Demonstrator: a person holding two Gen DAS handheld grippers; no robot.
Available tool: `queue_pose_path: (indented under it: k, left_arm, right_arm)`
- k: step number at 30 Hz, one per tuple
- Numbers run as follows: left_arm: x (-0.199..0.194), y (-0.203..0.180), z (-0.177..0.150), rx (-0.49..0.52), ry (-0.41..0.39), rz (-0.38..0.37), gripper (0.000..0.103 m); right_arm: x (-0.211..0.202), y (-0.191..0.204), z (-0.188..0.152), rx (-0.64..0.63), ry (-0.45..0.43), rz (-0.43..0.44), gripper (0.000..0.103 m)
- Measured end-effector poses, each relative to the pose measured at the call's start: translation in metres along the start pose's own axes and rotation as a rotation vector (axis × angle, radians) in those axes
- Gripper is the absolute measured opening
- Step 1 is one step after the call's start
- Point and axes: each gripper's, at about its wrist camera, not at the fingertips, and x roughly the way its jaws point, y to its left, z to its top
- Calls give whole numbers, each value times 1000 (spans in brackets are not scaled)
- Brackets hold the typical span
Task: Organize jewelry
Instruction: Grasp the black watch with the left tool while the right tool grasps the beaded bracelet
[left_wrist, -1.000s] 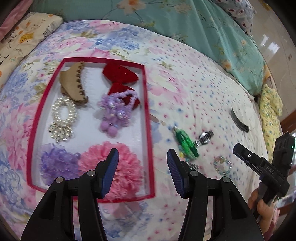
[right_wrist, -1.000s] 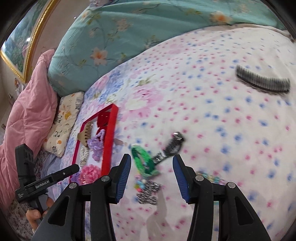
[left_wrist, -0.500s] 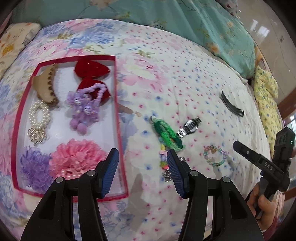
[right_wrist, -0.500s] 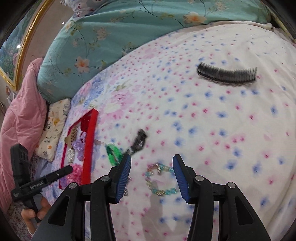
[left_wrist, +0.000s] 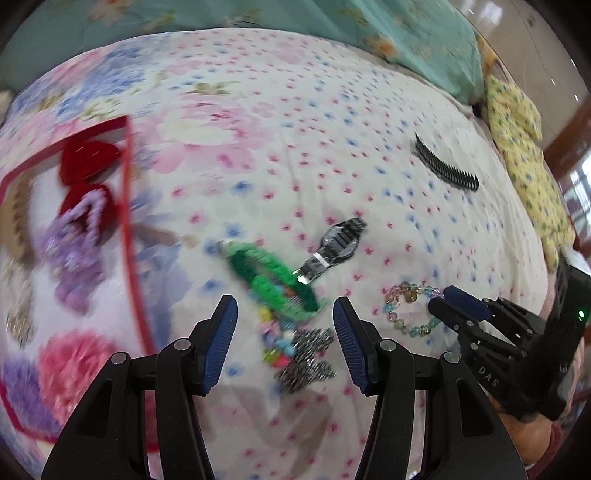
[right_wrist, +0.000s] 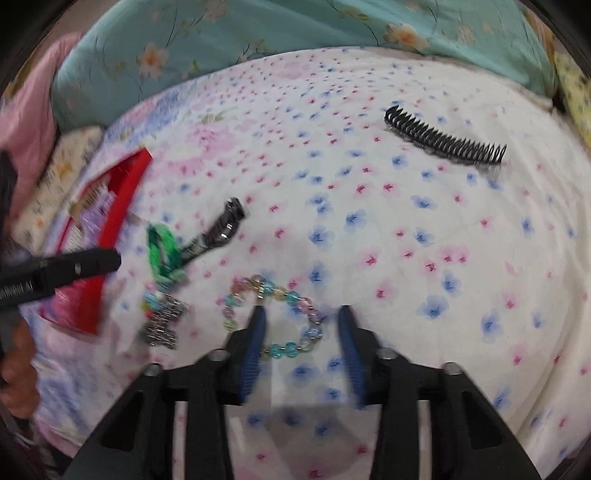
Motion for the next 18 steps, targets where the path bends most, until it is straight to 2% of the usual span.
queue_pose_path:
  k: [3,11,15,16,18]
  left_arm:
    - [16,-14,11,51,16,4,55]
    - [59,-48,35,195,76,30,55]
    - [77,-57,39,230,106,32,54]
    - [77,-57,41,226,96,21,53]
    - [78,-56,43,221,102,-12,43]
  right_arm:
    - [1,-4,1,-6,-6,-4,7]
    - [-20,-28,13,99,-84,89,7]
    - [-33,-39,21,144,-118,140,7]
    - [-36,-41,23,155,-126,160,7]
    - [-37,-44,25,165,-131,178,7]
